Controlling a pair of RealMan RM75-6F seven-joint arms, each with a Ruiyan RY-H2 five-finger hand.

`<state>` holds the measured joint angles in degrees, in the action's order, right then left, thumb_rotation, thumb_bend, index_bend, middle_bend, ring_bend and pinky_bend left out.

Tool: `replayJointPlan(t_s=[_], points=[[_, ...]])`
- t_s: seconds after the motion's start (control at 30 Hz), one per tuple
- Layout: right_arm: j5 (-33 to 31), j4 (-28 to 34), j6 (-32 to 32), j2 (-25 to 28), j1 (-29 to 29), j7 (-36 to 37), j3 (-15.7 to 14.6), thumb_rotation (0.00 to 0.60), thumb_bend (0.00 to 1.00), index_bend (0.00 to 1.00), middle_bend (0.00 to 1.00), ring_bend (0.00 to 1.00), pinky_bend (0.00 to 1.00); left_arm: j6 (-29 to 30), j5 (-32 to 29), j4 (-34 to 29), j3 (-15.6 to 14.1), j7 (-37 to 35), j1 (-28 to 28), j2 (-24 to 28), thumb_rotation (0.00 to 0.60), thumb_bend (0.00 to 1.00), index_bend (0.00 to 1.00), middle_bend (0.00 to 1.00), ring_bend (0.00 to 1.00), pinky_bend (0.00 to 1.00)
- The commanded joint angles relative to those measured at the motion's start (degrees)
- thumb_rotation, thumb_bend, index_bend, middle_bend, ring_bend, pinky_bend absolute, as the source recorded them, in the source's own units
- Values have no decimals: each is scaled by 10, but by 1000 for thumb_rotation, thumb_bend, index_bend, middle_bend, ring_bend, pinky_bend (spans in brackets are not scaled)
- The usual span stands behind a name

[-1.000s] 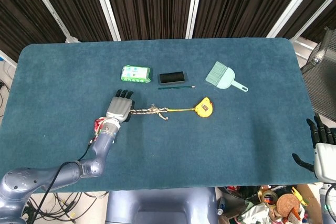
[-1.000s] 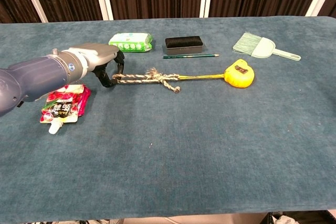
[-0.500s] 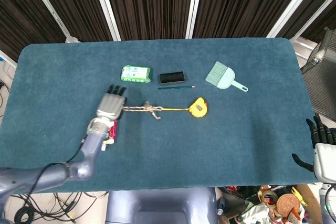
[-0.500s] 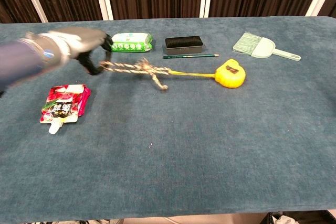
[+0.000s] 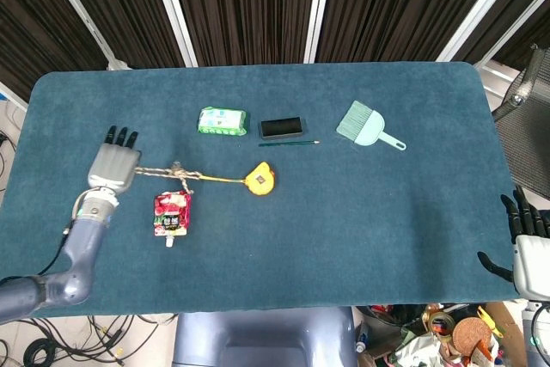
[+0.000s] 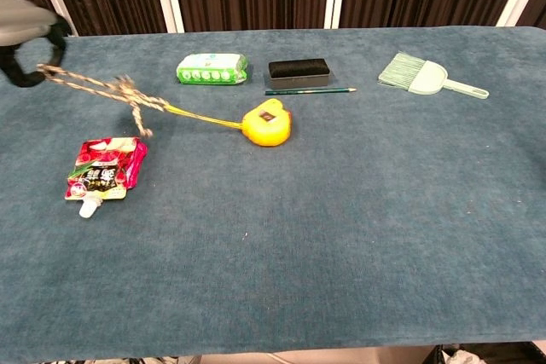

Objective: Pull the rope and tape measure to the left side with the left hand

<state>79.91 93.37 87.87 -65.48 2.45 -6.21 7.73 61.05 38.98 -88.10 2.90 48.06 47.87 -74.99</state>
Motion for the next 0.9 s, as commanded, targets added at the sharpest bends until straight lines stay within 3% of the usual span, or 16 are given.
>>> replayJointPlan(t_s=[0.03,0.27,0.5,0.9], points=[[0,-1,-1,0,0,1,0,600,71,76,0,82,161,7,-4,-18,-14,7,-12,22,600,487,609,94,0,0],[1,0,-1,-1,1,0,0,600,71,76,0,82,161,24,14,-72,-52,5,-49,105,600,496,612,96,0,0],[2,1,0,-3,1,-4,-1,600,71,76,0,82,161,19,77,-99,-74,-39,-80,173,600,497,610,96,0,0],[2,0,1,-3,1,-4,0,600,71,76,0,82,161,6,137,-125,-102,-56,-110,238,600,501,601,95,0,0]])
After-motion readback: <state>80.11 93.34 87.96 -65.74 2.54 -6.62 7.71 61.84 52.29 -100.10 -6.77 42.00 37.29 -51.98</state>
